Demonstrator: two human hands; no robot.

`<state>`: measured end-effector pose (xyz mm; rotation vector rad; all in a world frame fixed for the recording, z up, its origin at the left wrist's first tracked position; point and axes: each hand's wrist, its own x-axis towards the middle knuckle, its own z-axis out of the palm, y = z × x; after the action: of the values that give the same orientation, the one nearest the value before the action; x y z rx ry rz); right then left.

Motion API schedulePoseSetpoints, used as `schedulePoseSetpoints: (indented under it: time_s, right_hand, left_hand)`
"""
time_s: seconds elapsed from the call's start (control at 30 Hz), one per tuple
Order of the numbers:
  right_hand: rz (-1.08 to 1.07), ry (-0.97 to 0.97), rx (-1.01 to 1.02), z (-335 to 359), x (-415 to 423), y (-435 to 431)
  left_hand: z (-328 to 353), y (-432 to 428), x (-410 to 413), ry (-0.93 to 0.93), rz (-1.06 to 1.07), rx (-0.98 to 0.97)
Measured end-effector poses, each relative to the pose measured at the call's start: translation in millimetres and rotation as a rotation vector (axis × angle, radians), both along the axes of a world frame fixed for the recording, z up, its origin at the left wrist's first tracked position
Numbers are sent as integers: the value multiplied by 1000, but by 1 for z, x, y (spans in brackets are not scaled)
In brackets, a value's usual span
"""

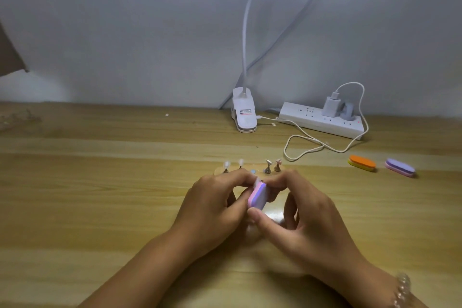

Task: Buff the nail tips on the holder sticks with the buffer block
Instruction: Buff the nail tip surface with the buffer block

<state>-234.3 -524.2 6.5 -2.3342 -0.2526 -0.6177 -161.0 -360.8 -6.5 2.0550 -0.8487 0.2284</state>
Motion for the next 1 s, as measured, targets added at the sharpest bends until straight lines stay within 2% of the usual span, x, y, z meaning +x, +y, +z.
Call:
schedulePoseSetpoints:
  time_s: [0.2, 0.37, 0.5, 0.6, 0.67, 0.77, 0.83, 1.0]
  right_hand:
    - [-137, -5, 276, 1, 8, -16]
    - [-13, -61, -16, 1, 0, -1]
    - [-109, -84, 42, 0, 5, -8]
    - [-53, -88, -52, -1, 2, -3]
    - [-19, -66, -28, -1, 1, -2]
    - [-80, -58, 53, 0, 5, -9]
    - [-107, -75, 38, 0, 6, -9]
    - [-16, -55, -7, 1, 2, -2]
  left_hand:
    - [3, -2, -4, 10, -36, -49]
    - [1, 0, -1, 58, -68, -21]
    - [0, -1, -1, 60, -85, -30]
    - [-1, -1, 1, 63, -83, -13]
    - [-2, 0, 2, 58, -78, -12]
    - [-2, -1, 0, 37, -73, -8]
    - [-2, -1, 0, 29, -77, 14]
    - [-4, 1, 1, 2, -73, 59]
